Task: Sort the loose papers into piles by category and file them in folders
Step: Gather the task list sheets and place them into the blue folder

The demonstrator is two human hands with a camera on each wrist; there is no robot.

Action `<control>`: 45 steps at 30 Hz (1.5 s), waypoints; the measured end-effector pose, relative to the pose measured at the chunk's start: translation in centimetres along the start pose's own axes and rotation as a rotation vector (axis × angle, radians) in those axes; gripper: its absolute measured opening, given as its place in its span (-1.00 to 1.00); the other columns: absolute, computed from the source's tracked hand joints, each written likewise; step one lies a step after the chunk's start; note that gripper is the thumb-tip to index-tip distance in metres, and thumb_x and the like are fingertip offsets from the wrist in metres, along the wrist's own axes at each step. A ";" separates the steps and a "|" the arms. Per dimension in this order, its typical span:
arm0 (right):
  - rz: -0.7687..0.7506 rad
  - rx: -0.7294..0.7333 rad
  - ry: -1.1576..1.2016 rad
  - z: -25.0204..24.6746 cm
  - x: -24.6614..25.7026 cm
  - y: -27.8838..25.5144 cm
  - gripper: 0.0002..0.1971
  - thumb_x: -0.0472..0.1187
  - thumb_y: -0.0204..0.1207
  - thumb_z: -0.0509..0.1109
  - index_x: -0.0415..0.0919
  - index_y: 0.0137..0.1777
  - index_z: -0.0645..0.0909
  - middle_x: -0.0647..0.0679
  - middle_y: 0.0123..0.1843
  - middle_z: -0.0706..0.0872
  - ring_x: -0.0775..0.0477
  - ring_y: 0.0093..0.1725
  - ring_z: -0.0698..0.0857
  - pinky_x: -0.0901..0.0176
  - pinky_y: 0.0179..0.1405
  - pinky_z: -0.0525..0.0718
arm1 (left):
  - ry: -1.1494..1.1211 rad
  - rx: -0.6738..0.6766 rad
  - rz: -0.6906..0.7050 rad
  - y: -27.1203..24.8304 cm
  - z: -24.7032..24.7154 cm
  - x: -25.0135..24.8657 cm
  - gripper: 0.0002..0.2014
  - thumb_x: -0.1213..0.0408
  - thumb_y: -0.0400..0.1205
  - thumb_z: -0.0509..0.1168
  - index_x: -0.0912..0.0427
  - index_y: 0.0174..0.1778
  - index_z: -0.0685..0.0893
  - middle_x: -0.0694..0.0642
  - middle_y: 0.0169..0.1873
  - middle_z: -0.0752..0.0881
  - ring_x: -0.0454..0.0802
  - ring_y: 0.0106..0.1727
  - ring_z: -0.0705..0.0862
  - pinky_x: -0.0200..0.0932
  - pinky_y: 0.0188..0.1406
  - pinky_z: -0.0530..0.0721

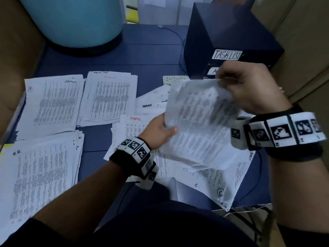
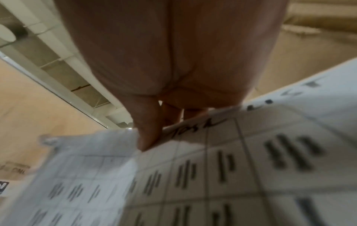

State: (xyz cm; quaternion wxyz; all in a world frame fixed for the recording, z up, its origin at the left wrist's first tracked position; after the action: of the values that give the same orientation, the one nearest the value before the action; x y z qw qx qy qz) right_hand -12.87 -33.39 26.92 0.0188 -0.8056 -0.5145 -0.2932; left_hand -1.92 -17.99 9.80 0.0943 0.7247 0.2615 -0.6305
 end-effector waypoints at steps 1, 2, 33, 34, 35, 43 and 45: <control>0.020 -0.008 0.047 1.1 -0.5 0.6 -0.89 -0.33 0.53 0.42 -0.09 -0.08 0.67 -0.03 -0.18 0.73 -0.06 -0.09 0.69 0.14 -0.04 0.63 | -0.007 -0.043 -0.031 -0.1 -0.4 0.1 -0.72 0.29 0.64 0.32 0.12 0.28 0.61 0.04 0.12 0.75 -0.04 0.17 0.71 0.03 0.21 0.64; 0.046 -0.025 0.084 2.3 -1.2 1.0 -0.90 -0.29 0.52 0.42 -0.07 -0.05 0.67 0.00 -0.14 0.73 -0.06 -0.05 0.70 0.06 0.05 0.66 | -0.014 -0.098 -0.064 -0.2 -0.9 0.4 -0.78 0.31 0.67 0.29 0.12 0.22 0.65 0.02 0.06 0.77 -0.07 0.09 0.73 -0.02 0.14 0.66; 0.791 0.359 0.078 24.5 -13.2 -10.4 -0.61 -0.40 0.55 0.40 -0.14 -0.39 0.30 -0.02 -0.39 0.50 0.00 -0.39 0.54 0.26 -0.53 0.34 | 0.270 -0.312 -0.544 -1.3 -5.7 15.8 -0.54 0.28 0.48 0.51 0.29 0.21 0.50 0.28 -0.05 0.69 0.24 0.07 0.68 -0.02 0.00 0.60; 0.792 0.360 0.063 24.2 -13.4 -10.4 -0.60 -0.40 0.57 0.38 -0.15 -0.41 0.30 0.01 -0.40 0.50 0.05 -0.40 0.52 0.28 -0.56 0.32 | 0.249 -0.318 -0.552 -1.3 -5.8 15.8 -0.51 0.30 0.48 0.50 0.28 0.27 0.48 0.31 -0.06 0.70 0.26 0.05 0.69 0.00 0.01 0.61; 0.798 0.353 0.059 23.8 -13.6 -10.3 -0.60 -0.40 0.59 0.35 -0.16 -0.42 0.31 0.01 -0.39 0.53 0.07 -0.39 0.53 0.31 -0.58 0.30 | 0.224 -0.324 -0.562 -1.3 -5.9 15.9 -0.47 0.34 0.48 0.49 0.28 0.32 0.45 0.30 -0.12 0.72 0.26 -0.02 0.70 0.01 -0.01 0.62; 0.720 0.044 0.089 18.9 -13.9 -10.0 -0.84 -0.32 0.71 0.19 -0.19 -0.11 0.50 -0.09 -0.33 0.57 -0.08 -0.34 0.48 0.18 -0.44 0.34 | 0.154 -0.404 -0.535 -1.7 -6.4 15.0 -0.39 0.40 0.52 0.40 0.20 0.48 0.35 0.15 0.10 0.62 0.18 0.06 0.65 -0.02 -0.05 0.63; 0.682 -0.027 0.170 17.5 -13.8 -9.9 -0.85 -0.33 0.70 0.20 -0.15 -0.09 0.50 -0.13 -0.25 0.62 -0.08 -0.32 0.50 0.16 -0.41 0.40 | 0.168 -0.417 -0.487 -1.5 -6.4 13.9 -0.39 0.36 0.53 0.41 0.16 0.49 0.36 0.21 0.32 0.54 0.25 0.27 0.60 0.00 0.08 0.62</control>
State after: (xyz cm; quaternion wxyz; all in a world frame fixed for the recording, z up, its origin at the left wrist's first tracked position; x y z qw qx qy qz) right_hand -17.33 -34.24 2.97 0.1479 -0.9040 -0.2085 -0.3427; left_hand 3.88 -10.13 -2.13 0.0653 0.6555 0.5575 -0.5053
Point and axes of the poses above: each hand's wrist, its own y-axis towards the middle knuckle, its own z-axis out of the palm, x = y × z, the point moved 5 cm from there along y, towards the middle knuckle
